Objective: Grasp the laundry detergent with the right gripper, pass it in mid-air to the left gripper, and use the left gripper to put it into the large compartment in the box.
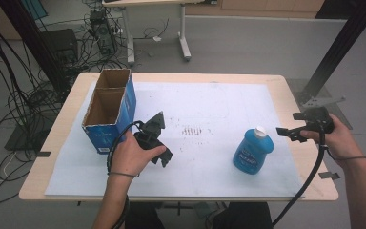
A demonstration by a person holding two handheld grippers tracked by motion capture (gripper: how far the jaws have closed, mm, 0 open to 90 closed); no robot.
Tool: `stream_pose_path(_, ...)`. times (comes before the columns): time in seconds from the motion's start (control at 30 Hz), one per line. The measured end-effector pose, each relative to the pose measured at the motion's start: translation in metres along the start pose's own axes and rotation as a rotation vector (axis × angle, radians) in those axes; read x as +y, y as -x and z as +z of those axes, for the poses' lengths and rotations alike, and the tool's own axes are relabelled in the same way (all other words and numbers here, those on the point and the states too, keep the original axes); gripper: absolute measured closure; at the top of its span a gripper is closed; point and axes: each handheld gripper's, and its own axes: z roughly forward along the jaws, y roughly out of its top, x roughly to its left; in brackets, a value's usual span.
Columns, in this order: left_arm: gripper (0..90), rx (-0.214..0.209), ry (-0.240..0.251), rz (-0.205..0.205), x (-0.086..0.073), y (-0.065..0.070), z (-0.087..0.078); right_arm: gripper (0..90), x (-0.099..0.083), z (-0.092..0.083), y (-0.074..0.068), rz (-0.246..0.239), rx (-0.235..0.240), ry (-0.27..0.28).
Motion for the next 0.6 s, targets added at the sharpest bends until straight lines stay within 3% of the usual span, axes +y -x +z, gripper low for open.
stream_pose_path(0.6,8.5,-0.015,-0.018,0.015,-0.002,0.003,0.006,6.1,-0.026,-0.002,-0.014,-0.005,0.027,-0.027)
